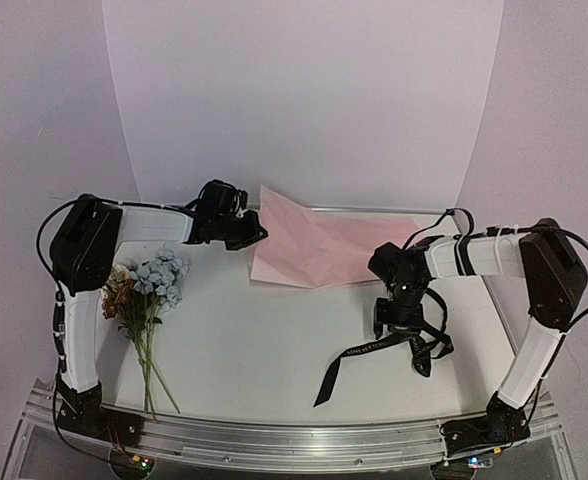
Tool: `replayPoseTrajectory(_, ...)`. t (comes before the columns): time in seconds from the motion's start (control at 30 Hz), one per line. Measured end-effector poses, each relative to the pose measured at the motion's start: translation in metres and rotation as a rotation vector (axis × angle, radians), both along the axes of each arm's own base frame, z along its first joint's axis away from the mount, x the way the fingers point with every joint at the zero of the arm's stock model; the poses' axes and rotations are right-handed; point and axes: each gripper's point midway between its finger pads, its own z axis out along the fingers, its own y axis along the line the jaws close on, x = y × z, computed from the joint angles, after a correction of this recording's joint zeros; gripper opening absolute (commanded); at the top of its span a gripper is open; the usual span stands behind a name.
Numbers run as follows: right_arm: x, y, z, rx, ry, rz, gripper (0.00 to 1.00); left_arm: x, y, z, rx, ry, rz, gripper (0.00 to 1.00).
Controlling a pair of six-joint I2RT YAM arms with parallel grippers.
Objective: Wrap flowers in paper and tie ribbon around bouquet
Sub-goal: Pick up the folded wrapping paper from the corner of the board, then move the ribbon to the corner of the board.
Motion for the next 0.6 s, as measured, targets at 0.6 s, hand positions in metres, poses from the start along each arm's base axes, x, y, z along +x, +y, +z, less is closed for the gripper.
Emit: replayPoseTrajectory(0.6,0.001,-0.064,-0.018,-0.084,-0.098,-0.262,0.18,-0.049,0.067,0.033,0.111,-0.044,0.149,0.00)
